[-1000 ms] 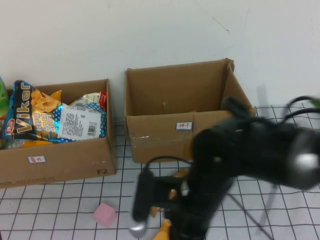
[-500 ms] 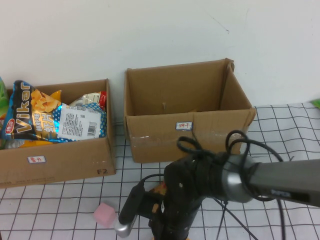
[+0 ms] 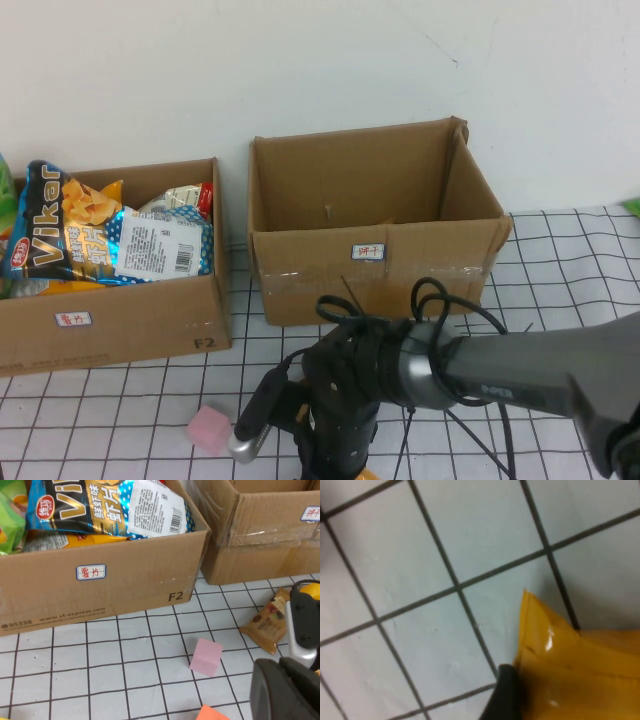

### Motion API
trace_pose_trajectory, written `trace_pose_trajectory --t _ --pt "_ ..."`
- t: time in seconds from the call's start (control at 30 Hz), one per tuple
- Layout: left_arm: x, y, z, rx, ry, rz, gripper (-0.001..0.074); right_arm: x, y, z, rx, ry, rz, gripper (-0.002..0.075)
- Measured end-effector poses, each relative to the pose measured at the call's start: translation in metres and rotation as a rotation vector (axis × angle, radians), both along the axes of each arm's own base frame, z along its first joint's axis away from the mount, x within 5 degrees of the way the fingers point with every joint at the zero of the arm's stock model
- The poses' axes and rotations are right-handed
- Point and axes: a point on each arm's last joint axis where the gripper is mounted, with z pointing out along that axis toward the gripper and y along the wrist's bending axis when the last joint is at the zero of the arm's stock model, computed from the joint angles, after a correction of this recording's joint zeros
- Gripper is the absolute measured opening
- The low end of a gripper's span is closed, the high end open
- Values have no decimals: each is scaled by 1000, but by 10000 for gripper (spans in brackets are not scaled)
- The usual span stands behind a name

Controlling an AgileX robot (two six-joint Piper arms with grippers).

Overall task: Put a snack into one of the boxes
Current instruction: Pick up the biscuit

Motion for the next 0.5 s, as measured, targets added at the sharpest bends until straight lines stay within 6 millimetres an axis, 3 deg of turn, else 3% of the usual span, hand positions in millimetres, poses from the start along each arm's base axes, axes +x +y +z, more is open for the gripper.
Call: trace_pose_trajectory --t 0.23,0.4,0.5 --pt "0 0 0 5 -2 -3 -1 0 1 -8 -15 13 -45 574" --pt "0 0 0 5 -2 -3 -1 0 1 -3 -37 37 -57 410" --pt "0 0 0 6 -2 -3 -1 0 2 5 -77 77 -51 403"
